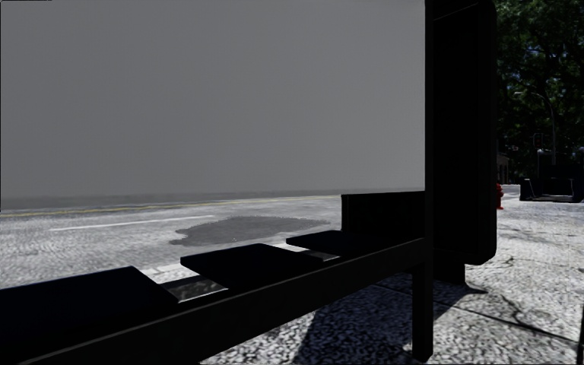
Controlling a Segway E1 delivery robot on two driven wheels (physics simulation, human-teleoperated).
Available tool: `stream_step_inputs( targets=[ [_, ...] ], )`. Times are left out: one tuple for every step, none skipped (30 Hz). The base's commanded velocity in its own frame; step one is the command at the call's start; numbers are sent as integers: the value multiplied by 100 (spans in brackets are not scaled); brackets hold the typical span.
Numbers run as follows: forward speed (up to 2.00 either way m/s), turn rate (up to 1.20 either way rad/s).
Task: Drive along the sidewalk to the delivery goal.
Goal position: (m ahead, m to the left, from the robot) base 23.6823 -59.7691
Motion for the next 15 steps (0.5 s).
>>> stream_step_inputs(
  targets=[
    [0, -89],
    [0, -90],
    [0, -90],
    [0, -90],
    [0, -90],
    [0, -90],
    [0, -90],
    [0, -90],
    [0, -90],
    [0, -90],
    [0, -90],
    [0, -90],
    [0, -90],
    [0, -90],
    [0, -90]
  ],
)
